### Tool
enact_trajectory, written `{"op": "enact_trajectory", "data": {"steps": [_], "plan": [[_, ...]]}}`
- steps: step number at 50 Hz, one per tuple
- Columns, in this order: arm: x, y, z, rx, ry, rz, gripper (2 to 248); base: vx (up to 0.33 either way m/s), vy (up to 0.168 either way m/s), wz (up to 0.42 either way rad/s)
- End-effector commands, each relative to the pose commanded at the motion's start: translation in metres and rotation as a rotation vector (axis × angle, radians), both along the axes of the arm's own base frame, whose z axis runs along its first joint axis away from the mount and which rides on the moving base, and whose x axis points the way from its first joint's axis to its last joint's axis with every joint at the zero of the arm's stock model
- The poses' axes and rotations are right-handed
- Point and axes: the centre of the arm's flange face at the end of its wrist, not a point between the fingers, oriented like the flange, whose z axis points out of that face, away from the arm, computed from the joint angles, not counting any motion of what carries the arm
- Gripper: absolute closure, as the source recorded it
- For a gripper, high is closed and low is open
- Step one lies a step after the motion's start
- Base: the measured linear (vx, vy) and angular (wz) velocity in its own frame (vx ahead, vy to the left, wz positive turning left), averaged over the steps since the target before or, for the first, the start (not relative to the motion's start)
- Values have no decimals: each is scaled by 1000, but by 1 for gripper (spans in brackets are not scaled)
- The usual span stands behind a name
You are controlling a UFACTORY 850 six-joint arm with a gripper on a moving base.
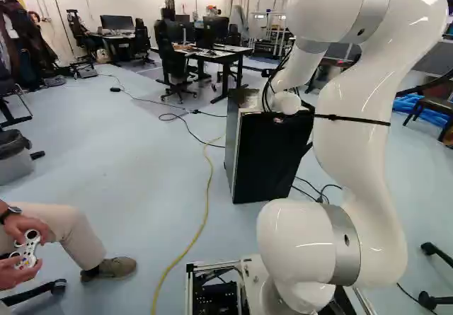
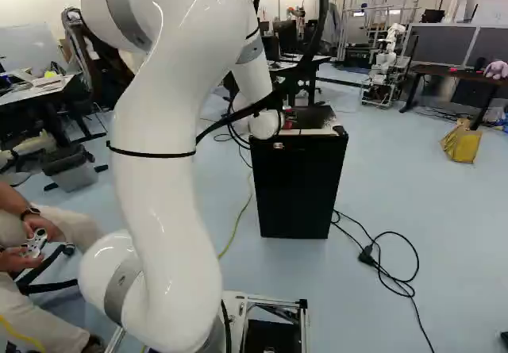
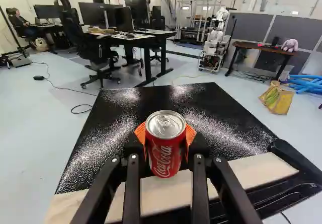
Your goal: Grab a drink from the fridge
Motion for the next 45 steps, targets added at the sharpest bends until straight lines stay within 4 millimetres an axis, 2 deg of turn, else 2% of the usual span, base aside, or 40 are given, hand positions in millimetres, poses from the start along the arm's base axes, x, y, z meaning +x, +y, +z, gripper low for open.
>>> {"op": "enact_trajectory", "data": {"steps": [30, 45], "plan": [[-2, 1, 34, -15, -55, 0, 156, 0, 0, 0], [-3, 1, 37, -17, -60, 0, 156, 0, 0, 0]]}}
